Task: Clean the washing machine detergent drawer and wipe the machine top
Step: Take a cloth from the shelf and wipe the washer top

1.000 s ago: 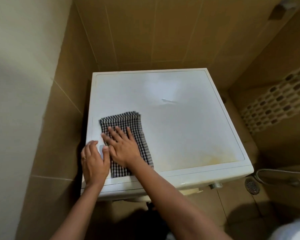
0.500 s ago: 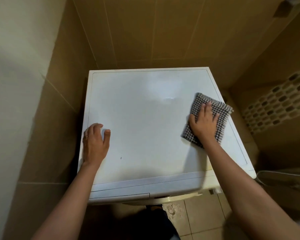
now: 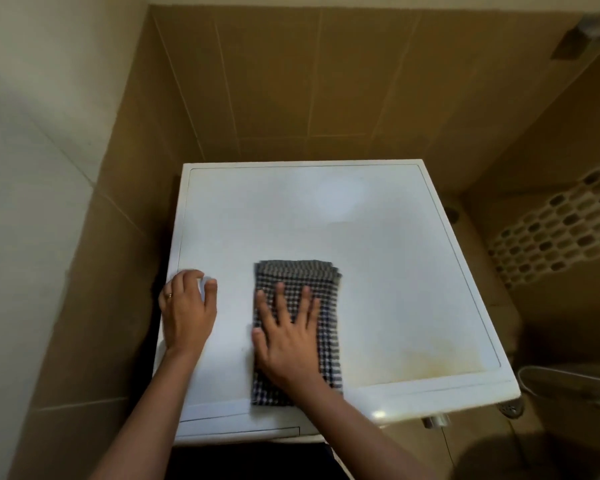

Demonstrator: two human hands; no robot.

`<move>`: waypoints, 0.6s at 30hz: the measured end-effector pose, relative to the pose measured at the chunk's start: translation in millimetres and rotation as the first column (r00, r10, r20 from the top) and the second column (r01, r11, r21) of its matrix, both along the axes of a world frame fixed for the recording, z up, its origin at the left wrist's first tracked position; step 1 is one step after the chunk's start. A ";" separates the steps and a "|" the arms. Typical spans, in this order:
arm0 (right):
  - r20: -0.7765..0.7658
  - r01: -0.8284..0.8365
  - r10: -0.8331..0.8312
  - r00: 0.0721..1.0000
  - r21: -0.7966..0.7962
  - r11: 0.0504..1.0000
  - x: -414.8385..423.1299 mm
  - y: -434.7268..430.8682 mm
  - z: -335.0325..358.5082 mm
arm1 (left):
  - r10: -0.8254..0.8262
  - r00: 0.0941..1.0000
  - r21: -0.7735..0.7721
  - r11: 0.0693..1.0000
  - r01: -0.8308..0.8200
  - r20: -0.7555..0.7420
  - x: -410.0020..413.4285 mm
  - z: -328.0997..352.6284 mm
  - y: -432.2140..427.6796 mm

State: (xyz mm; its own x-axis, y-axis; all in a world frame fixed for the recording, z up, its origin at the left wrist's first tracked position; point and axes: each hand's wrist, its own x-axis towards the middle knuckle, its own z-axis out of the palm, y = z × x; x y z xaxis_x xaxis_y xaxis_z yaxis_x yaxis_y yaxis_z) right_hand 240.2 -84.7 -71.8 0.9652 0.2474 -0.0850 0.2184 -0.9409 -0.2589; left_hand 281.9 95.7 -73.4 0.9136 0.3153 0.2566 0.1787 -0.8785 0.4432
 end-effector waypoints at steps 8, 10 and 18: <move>-0.040 -0.227 0.228 0.973 0.029 0.973 140.1 26.4 7.7 | 0.061 0.997 0.019 0.998 -0.060 -0.054 41.9 -5.2 -3.9; -0.045 -0.133 0.135 0.990 0.041 0.990 175.3 9.0 8.0 | 0.073 0.993 0.059 0.996 -0.067 -0.094 50.6 -10.5 -9.8; -0.012 0.333 -0.334 0.943 -0.039 0.942 240.9 -154.1 1.9 | 0.133 0.985 0.082 0.989 -0.125 -0.111 56.9 -20.1 -11.2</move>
